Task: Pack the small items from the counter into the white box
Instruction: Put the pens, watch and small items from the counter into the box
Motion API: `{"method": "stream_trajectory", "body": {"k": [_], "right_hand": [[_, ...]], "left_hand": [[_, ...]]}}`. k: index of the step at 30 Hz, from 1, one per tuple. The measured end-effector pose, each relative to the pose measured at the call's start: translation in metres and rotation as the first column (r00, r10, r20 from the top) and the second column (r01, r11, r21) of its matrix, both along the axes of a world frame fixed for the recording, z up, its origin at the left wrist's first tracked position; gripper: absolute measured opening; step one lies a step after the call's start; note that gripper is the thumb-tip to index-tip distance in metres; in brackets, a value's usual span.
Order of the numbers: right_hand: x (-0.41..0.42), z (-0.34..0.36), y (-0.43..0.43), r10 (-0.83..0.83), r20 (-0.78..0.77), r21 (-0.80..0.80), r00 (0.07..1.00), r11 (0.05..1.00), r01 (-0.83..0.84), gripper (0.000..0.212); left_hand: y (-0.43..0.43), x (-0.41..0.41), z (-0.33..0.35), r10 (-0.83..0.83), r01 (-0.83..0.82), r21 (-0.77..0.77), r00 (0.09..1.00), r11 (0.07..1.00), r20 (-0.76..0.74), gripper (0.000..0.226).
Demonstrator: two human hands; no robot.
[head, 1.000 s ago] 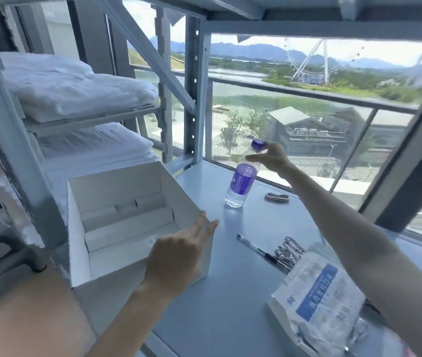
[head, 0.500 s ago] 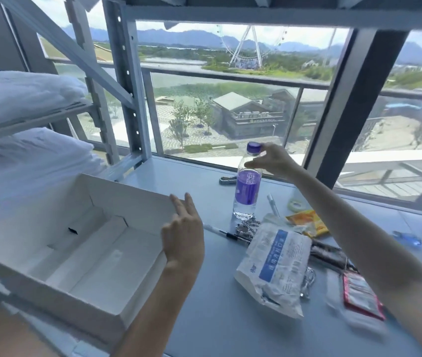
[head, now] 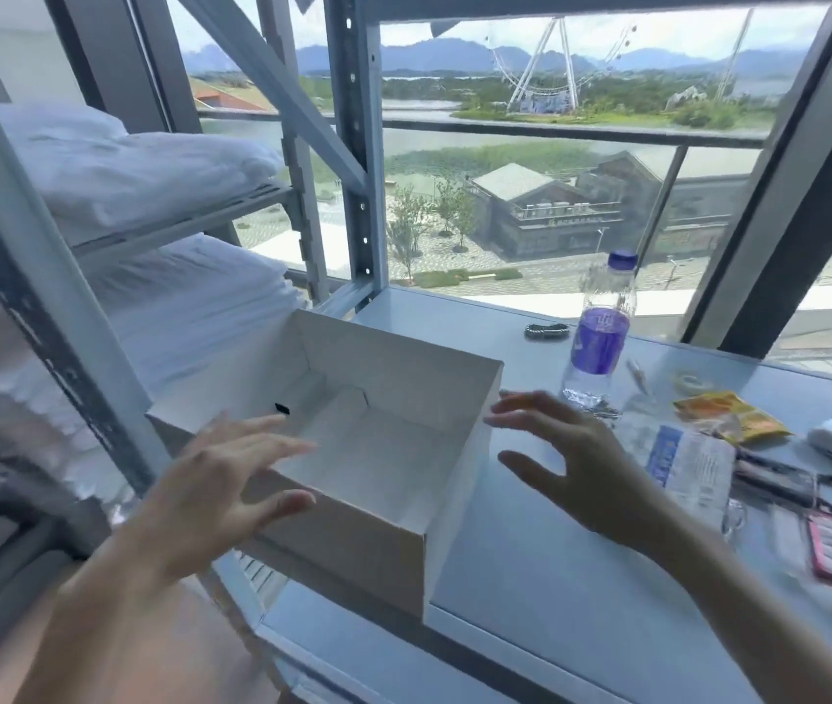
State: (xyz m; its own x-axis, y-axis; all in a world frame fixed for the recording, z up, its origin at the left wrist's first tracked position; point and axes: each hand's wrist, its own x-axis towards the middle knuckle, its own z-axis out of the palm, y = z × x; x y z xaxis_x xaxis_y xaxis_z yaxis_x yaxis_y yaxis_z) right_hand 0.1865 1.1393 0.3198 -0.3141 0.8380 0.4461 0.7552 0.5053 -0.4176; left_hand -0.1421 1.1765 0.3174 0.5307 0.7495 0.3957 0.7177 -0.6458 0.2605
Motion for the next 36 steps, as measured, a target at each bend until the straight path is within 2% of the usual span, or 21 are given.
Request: {"method": "stream_trajectory", "body": {"k": [2, 4, 8, 12, 19, 25, 36], "right_hand": [[-0.028, -0.008, -0.011, 0.124, -0.007, -0.060, 0.992, 0.990, -0.124, 0.036], [-0.047, -0.021, -0.019, 0.161, 0.004, -0.087, 0.987, 0.983, -0.160, 0.040], [-0.049, -0.037, -0.029, 0.069, 0.027, 0.017, 0.997, 0.997, -0.070, 0.046], [-0.030, -0.045, -0.021, -0.022, -0.030, 0.124, 0.999, 0.992, 0.025, 0.044], [-0.011, -0.044, 0.002, -0.046, -0.066, 0.188, 0.997, 0.980, 0.058, 0.011], [-0.013, -0.041, 0.024, -0.038, -0.080, 0.168, 0.996, 0.984, 0.051, 0.007], [0.011, -0.045, -0.003, -0.100, -0.107, 0.124, 0.989, 0.986, 0.113, 0.012]], "left_hand": [[0.011, -0.015, -0.010, 0.036, -0.036, 0.017, 0.999, 0.999, 0.017, 0.058], [0.017, -0.013, -0.020, 0.106, -0.109, 0.073, 0.993, 0.991, 0.047, 0.057], [0.012, 0.013, -0.032, 0.132, -0.148, 0.224, 0.988, 0.963, 0.087, 0.058], [-0.013, 0.046, -0.035, 0.185, -0.217, 0.276, 0.973, 0.936, 0.138, 0.052], [-0.041, 0.086, -0.043, 0.347, -0.372, 0.293, 0.928, 0.881, 0.134, 0.034], [-0.035, 0.086, -0.049, 0.388, -0.406, 0.329, 0.914, 0.853, 0.121, 0.027], [-0.035, 0.107, -0.054, 0.300, -0.343, 0.391, 0.939, 0.854, 0.167, 0.021]]}}
